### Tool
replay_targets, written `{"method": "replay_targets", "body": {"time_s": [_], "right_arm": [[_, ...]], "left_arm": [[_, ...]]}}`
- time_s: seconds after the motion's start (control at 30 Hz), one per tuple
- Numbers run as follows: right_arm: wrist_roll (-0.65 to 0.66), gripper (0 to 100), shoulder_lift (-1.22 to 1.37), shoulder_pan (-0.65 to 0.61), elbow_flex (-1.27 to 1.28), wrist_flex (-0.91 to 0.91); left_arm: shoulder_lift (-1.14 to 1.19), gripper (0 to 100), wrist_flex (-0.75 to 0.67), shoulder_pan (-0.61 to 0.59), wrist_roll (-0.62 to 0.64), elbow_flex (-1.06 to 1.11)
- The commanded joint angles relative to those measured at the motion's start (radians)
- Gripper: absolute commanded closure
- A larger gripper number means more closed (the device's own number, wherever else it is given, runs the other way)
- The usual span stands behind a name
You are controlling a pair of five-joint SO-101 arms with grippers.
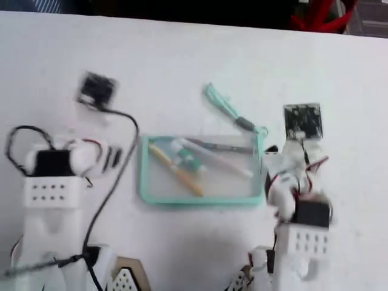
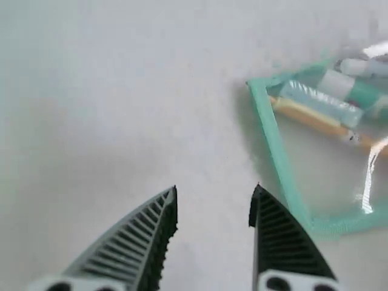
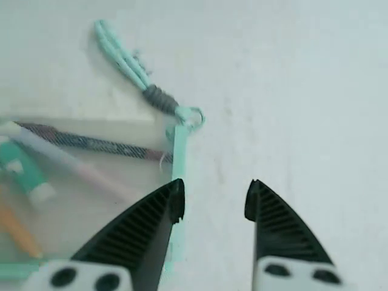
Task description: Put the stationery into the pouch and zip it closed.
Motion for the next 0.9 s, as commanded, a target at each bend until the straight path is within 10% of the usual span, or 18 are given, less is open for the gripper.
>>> {"method": "replay_targets", "body": {"time_s": [0.0, 0.87], "right_arm": [[0.044, 83.7, 0.246, 0.044, -0.075, -0.061], [0.044, 95.0, 1.092, -0.131, -0.443, -0.142]], "left_arm": [[-0.007, 81, -0.061, 0.019, -0.034, 0.071], [1.052, 95, -0.1, 0.219, 0.178, -0.575]]}}
